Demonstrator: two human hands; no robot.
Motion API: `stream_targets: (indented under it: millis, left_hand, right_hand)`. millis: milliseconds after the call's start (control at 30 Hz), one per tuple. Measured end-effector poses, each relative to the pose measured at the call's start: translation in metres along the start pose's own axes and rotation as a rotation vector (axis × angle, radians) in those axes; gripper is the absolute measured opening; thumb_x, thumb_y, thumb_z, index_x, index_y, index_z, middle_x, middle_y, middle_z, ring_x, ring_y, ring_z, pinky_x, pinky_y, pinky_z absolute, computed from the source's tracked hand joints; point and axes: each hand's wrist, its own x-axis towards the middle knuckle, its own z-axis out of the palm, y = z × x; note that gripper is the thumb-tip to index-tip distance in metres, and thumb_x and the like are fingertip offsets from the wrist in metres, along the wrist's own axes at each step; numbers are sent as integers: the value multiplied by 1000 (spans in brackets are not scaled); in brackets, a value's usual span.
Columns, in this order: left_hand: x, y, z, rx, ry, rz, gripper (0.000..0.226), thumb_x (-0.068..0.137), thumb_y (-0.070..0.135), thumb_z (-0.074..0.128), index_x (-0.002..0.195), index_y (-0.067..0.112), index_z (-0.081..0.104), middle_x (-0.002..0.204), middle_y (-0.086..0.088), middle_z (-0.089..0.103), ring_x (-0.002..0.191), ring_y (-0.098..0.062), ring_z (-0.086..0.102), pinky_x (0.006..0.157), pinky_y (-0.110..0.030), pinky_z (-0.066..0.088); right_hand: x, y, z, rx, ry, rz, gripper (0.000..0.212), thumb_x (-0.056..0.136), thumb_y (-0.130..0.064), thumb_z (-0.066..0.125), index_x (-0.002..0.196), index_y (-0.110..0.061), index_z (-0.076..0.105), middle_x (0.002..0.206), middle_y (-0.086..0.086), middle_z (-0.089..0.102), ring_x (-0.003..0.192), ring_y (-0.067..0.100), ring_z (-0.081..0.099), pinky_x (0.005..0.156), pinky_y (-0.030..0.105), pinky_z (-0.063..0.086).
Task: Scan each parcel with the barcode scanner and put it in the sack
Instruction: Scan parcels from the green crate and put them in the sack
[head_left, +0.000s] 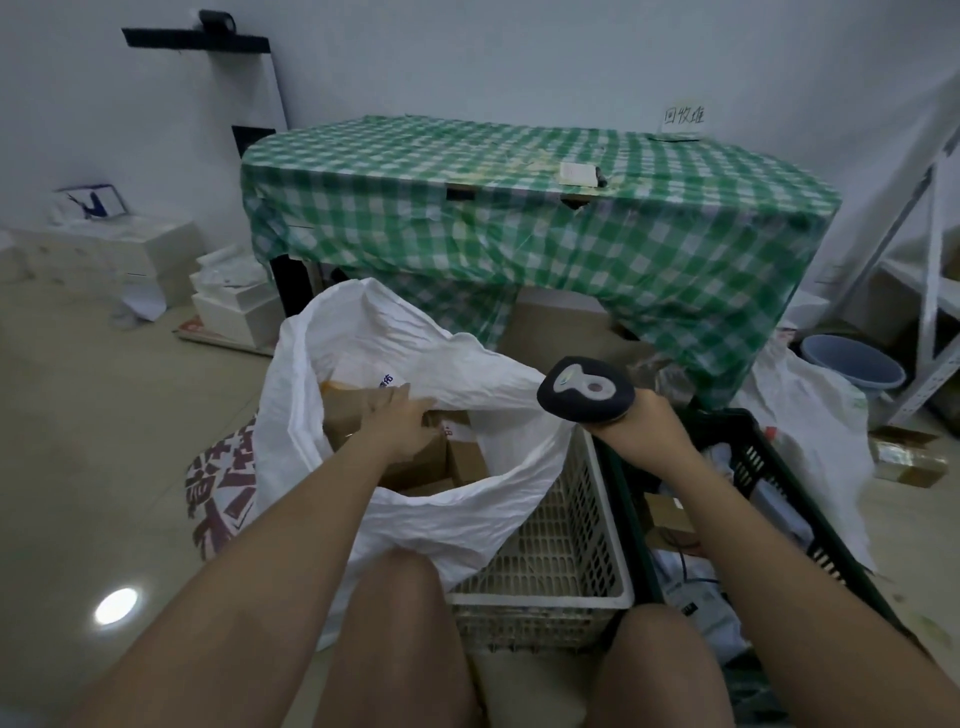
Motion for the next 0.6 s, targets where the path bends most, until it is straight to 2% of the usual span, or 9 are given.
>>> stream_targets:
  millis: [100, 200, 300, 367, 467, 533, 600]
  left_hand:
    - [-2, 31, -13, -273, 184, 128, 42, 97, 28, 53, 138, 23, 48, 148, -5, 41, 134, -27, 38, 112, -41, 30]
    - [-8, 71, -21, -440, 248, 250, 37, 97, 22, 53, 133, 19, 53, 140, -2, 47, 128, -20, 44, 106, -30, 33]
    - [-12, 117, -20, -521, 272, 386, 31, 97, 21, 52, 128, 19, 56, 129, 0, 54, 120, -13, 48, 96, -18, 33]
    - [-15, 151, -11, -562, 238, 459, 29, 97, 20, 51, 125, 18, 57, 124, 2, 54, 112, -7, 48, 90, -14, 31]
    - [-15, 200, 17, -577, 125, 549, 29, 98, 20, 52, 125, 19, 58, 121, 3, 53, 108, -3, 47, 87, -11, 31]
    - [-8, 228, 42, -577, 26, 564, 29, 98, 22, 52, 127, 20, 56, 124, 3, 51, 113, -8, 49, 88, -14, 34]
    - [6, 252, 71, -552, -81, 535, 31, 99, 24, 50, 129, 21, 54, 129, 2, 48, 117, -12, 48, 89, -18, 34]
  right_hand:
    - [-5, 10, -2, 67, 25, 8, 27, 82, -23, 70, 96, -1, 68, 90, 14, 71, 87, 29, 65, 78, 48, 55]
    - [-12, 26, -8, 128, 62, 58, 32, 85, -16, 69, 102, 10, 63, 98, 24, 69, 94, 35, 63, 85, 52, 51]
    - [-20, 54, -19, 246, 95, 167, 30, 86, -12, 69, 107, 8, 63, 103, 21, 68, 99, 34, 61, 90, 51, 51]
    - [-25, 79, -25, 308, 130, 253, 28, 85, -9, 69, 109, 5, 64, 95, 13, 67, 95, 30, 60, 83, 45, 53]
    - [-30, 120, -27, 333, 175, 352, 17, 83, -10, 71, 99, -6, 65, 82, 6, 66, 81, 23, 59, 67, 35, 50]
    - [-33, 144, -28, 314, 202, 397, 17, 85, -10, 69, 100, -5, 65, 86, 13, 67, 83, 26, 59, 69, 39, 50]
    - [-34, 166, -28, 316, 244, 448, 23, 87, -7, 67, 105, 6, 63, 99, 23, 66, 95, 33, 60, 83, 49, 51]
